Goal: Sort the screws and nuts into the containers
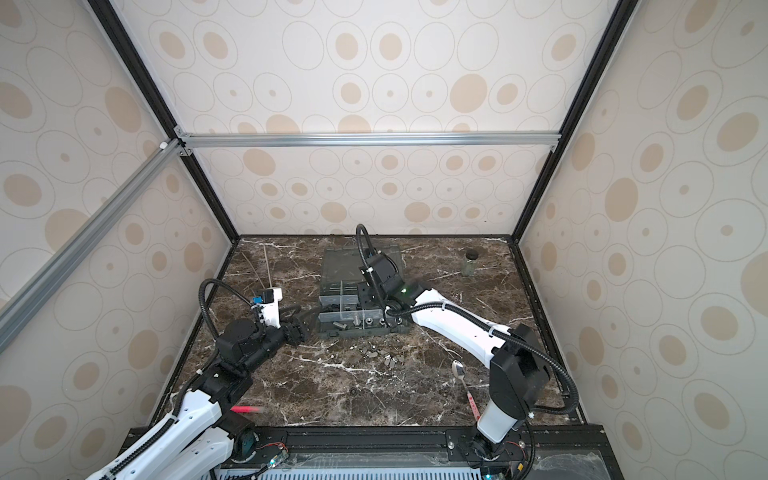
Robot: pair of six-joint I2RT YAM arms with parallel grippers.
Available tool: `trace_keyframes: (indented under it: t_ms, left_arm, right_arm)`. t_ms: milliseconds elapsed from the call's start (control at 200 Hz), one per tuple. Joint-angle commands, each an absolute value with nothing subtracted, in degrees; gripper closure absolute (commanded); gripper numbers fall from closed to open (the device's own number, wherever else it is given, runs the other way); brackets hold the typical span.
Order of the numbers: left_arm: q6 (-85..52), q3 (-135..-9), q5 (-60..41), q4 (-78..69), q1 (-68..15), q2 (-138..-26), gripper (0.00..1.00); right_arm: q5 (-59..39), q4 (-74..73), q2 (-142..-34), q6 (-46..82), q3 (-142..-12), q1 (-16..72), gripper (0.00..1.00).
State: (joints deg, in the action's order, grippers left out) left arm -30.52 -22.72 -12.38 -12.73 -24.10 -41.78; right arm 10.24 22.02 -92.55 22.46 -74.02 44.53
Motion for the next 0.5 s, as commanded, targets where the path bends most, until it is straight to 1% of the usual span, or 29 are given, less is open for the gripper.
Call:
trace_keyframes:
  t_ms: [0,205,495]
  left_arm:
    - [-31.86,-22.81,-13.40,-14.55,-23.65,-42.26,0.24]
    - [-32.67,-22.72,-14.63,-15.79,-23.67,-43.90,0.24]
    - [-32.44,-22.67,-15.36,-15.06,-23.72,-44.03,0.25]
  right_arm:
    - [11.39,22.26,-87.87,25.03,-69.62,44.27,0.50]
    - [12.14,21.53,-82.74,28.26,-61.41,44.27,0.50]
    - [12.04,20.57,-79.98,32.61,-55.36,44.25,0.50]
